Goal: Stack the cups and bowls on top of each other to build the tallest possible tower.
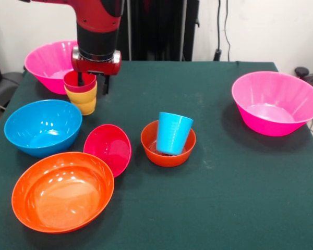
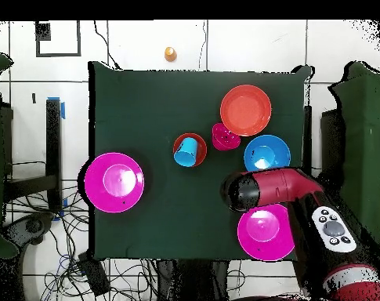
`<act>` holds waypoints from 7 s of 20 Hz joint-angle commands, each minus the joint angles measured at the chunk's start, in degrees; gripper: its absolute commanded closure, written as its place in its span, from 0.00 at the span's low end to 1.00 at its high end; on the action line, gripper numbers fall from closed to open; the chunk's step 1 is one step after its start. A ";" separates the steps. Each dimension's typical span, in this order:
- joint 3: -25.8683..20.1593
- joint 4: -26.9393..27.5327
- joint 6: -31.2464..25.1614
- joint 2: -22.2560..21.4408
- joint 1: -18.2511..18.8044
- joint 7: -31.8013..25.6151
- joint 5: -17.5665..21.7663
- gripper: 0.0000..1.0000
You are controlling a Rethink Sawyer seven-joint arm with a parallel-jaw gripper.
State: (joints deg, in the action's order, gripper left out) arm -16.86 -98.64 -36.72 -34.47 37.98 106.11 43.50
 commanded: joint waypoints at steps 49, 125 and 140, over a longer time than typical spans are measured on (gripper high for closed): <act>-3.45 -2.48 3.28 1.06 2.09 -3.05 1.52 0.00; 2.48 13.45 -29.33 -5.43 -14.38 1.33 -4.76 1.00; 2.99 8.40 -26.22 -2.41 -15.65 7.92 -20.18 1.00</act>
State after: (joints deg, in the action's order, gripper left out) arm -12.69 -89.26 -62.84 -39.21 23.93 106.11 27.24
